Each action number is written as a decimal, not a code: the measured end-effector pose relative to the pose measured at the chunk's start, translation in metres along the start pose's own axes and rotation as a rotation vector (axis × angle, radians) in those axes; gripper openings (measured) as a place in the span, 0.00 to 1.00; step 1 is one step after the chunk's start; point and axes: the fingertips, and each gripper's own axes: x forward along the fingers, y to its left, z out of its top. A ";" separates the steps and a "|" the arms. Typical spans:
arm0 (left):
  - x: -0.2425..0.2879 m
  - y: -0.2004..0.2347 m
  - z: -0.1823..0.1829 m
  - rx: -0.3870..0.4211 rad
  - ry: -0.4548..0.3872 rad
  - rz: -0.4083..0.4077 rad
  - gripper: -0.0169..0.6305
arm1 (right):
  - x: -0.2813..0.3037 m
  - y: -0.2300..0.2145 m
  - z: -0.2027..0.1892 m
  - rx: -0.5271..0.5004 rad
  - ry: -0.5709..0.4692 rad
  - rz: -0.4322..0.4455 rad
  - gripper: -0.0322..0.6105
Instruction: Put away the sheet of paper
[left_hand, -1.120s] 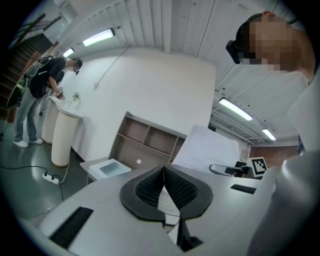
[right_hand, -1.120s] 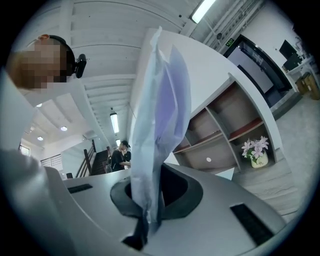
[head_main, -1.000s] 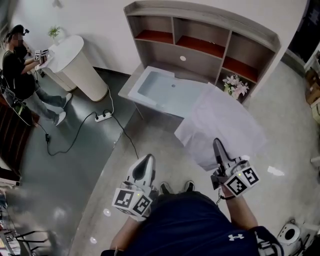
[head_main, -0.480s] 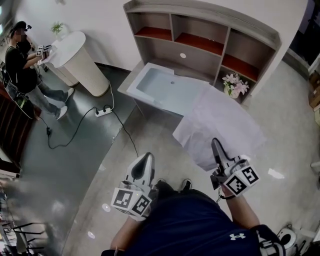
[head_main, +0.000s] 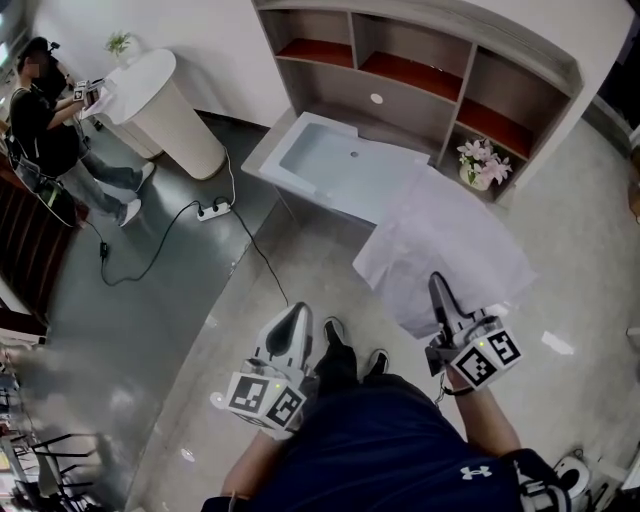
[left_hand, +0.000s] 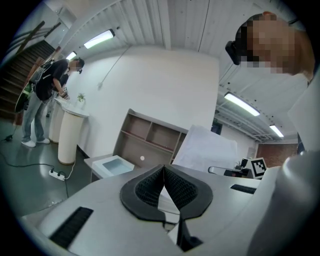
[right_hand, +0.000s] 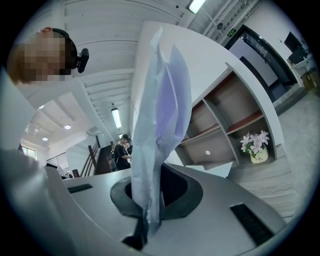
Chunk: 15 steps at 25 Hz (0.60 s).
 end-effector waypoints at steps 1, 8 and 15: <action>0.004 0.003 0.000 -0.001 0.002 -0.005 0.05 | 0.002 -0.001 -0.001 0.000 0.000 -0.008 0.08; 0.033 0.029 0.009 -0.015 0.001 -0.059 0.05 | 0.026 -0.017 -0.001 0.005 0.000 -0.080 0.08; 0.064 0.076 0.039 -0.032 -0.016 -0.093 0.05 | 0.076 -0.016 0.001 0.008 -0.003 -0.131 0.08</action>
